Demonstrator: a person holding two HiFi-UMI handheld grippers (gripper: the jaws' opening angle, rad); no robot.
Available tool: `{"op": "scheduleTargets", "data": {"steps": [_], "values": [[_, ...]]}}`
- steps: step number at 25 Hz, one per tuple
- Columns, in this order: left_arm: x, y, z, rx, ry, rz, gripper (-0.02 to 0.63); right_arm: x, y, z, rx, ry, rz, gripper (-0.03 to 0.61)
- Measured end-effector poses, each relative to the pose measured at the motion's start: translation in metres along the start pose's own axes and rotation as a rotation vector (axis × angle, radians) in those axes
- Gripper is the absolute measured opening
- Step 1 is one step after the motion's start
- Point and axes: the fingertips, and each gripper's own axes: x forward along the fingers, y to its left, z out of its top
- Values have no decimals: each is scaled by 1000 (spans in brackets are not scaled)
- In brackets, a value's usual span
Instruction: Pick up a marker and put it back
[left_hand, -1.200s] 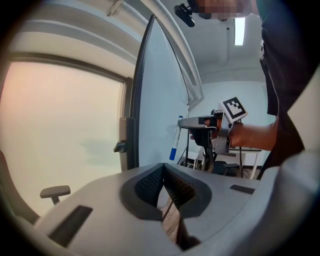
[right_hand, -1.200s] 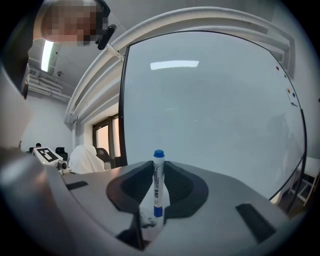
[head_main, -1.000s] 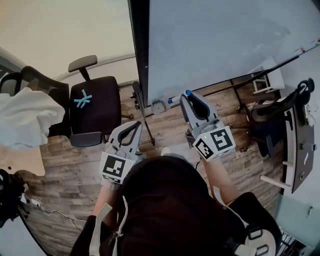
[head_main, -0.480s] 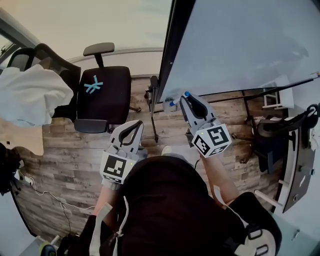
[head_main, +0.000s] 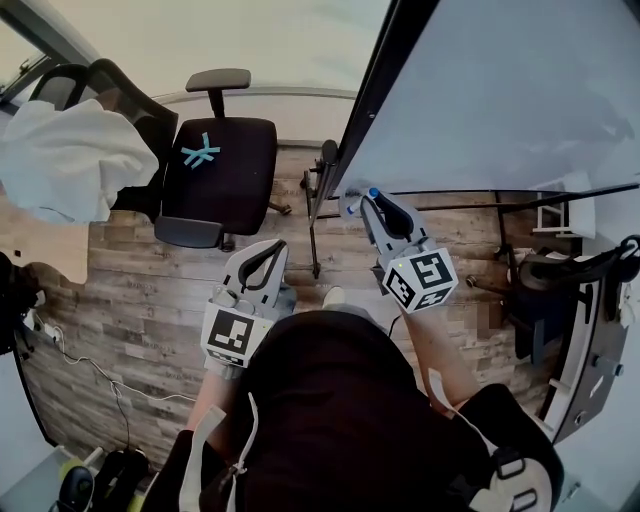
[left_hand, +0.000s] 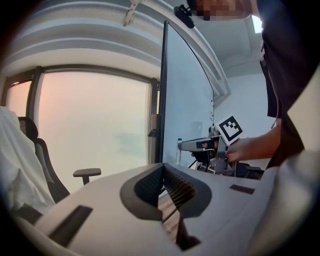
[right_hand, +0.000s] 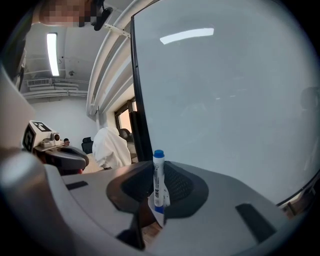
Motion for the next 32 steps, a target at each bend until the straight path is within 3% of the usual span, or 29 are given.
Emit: {"op": "scheduleTargets", "data": {"steps": [14, 32], "values": [[-18, 3, -13, -33, 16, 63, 6, 7, 10, -28, -63, 80, 23, 80], [-24, 5, -16, -31, 12, 70, 8, 12, 19, -44, -120, 136, 26, 80]]}}
